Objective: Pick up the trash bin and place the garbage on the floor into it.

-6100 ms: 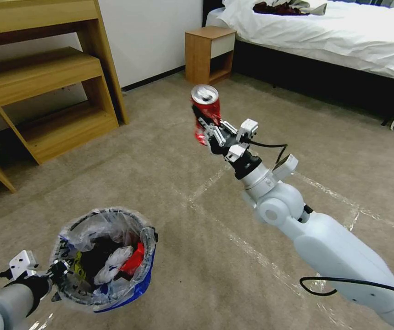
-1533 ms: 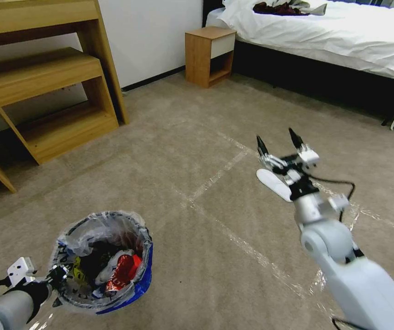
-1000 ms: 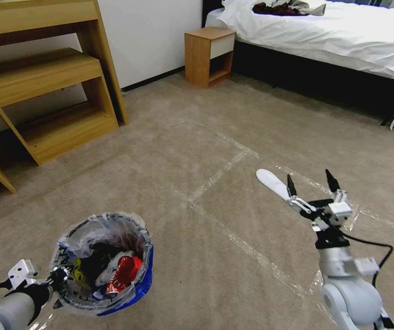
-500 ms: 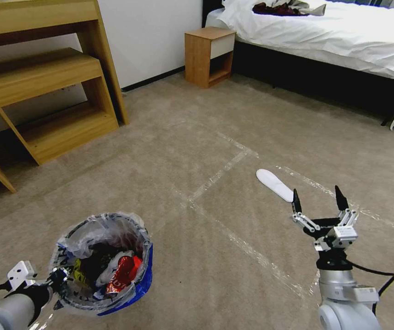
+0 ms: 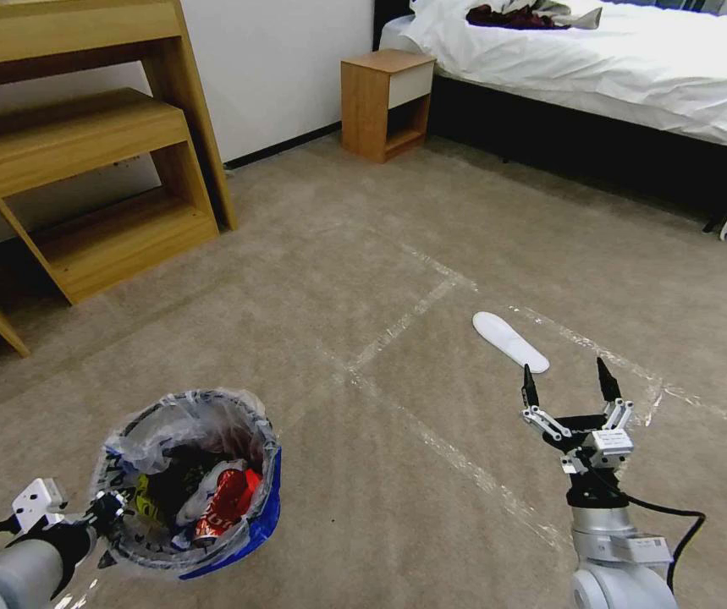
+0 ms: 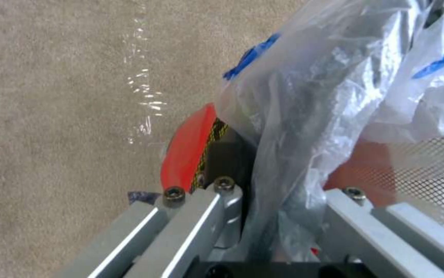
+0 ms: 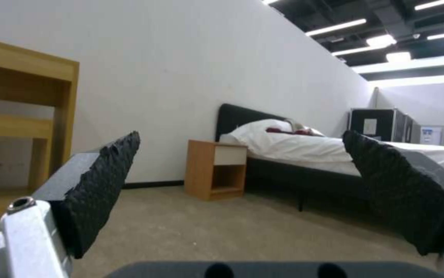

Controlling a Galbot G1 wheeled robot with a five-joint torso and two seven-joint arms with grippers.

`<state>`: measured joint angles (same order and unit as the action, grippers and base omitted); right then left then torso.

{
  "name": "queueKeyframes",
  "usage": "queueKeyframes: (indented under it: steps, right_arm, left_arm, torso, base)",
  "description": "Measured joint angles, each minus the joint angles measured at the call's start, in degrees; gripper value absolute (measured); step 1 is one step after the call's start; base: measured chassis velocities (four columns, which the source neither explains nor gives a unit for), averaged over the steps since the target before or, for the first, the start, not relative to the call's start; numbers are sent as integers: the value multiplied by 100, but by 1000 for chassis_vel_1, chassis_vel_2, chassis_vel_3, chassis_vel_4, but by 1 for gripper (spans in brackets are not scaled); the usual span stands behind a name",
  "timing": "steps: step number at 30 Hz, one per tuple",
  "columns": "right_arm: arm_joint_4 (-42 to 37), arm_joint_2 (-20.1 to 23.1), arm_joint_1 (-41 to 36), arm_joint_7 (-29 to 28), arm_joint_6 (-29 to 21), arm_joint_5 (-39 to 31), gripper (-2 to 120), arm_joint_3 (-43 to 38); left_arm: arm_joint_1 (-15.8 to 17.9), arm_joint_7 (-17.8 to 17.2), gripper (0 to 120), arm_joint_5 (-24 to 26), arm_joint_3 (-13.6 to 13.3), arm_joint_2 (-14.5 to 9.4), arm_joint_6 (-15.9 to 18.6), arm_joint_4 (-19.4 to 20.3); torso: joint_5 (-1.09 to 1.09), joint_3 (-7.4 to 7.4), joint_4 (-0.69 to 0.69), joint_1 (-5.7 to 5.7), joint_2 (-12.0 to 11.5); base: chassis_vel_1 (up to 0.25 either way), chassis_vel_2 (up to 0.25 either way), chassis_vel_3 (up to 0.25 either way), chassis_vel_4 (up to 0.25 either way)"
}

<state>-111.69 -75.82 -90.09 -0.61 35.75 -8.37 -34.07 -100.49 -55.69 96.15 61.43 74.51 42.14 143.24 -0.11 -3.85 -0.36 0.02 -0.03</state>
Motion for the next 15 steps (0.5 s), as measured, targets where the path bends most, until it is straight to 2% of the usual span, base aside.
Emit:
queueKeyframes:
  steps: [11, 15]
  right_arm:
    - [67, -19, 31, 26, 22, 0, 100, 49]
    - [107, -36, 43, 41, 31, 21, 100, 73]
  left_arm:
    - [3, 0, 0, 0, 1, 14, 0, 0]
    - [0, 0, 0, 6, 16, -1, 0, 0]
  torso:
    - [0, 0, 0, 0, 0]
    - [0, 0, 0, 0, 0]
  base:
    - [-2, 2, 5, -2]
    - [-64, 62, 59, -71]
